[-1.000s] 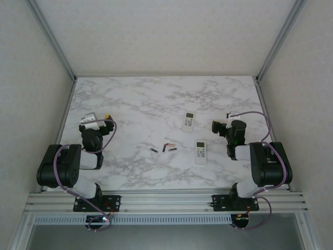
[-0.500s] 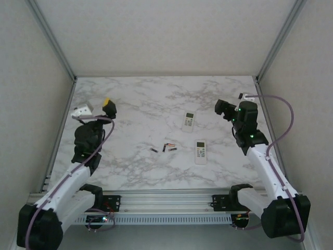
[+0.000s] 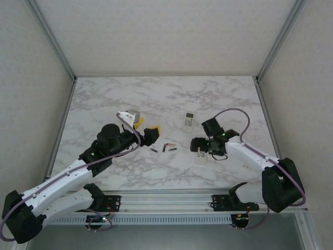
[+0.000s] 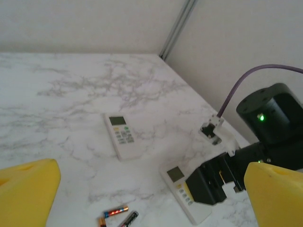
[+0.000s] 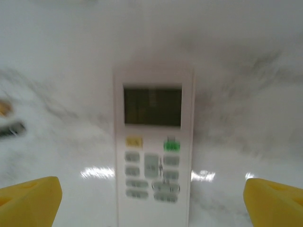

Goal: Load the batteries into the remote control

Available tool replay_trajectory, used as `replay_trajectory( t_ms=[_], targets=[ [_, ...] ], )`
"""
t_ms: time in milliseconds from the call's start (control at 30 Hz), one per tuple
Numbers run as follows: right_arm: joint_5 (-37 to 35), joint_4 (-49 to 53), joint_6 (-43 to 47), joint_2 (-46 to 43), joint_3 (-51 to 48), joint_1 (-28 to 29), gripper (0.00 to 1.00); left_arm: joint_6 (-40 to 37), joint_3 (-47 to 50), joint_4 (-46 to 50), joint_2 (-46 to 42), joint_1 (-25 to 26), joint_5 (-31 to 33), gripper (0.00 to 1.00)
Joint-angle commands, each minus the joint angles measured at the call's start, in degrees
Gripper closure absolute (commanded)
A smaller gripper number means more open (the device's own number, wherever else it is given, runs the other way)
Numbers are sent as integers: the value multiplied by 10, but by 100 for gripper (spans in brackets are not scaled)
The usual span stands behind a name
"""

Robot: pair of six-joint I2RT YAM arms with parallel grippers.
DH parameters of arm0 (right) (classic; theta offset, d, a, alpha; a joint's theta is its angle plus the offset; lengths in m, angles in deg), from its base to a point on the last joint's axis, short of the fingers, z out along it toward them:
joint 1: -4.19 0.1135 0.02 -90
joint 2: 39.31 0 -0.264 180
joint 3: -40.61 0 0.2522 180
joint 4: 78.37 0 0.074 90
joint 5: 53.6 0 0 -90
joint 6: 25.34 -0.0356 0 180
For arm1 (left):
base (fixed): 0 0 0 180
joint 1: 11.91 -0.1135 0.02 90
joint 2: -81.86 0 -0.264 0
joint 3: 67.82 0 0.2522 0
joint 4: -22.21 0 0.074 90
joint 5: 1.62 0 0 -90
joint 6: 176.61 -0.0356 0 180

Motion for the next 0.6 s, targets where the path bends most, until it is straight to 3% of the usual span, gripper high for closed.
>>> replay_trajectory(
  t_ms=[0, 133, 200, 333, 467, 567],
  targets=[
    [-1, -27, -31, 21, -23, 23, 1, -4, 6, 14, 0, 3, 11, 0],
    [-37, -45, -33, 71, -11, 58, 3, 35, -13, 5, 23, 3, 55, 0],
    [-52, -56, -33, 90, -8, 68, 8, 56, -24, 3, 35, 2, 65, 0],
    [-72, -60, -33, 111, -3, 75, 34, 119, -41, 19, 55, -12, 80, 0],
    [-61, -59, -24, 66, -2, 76, 49, 178, -62, 35, 73, -38, 30, 2],
    [-18, -77, -17, -22, 2, 76, 51, 221, -80, 27, 85, -57, -44, 5]
  ],
)
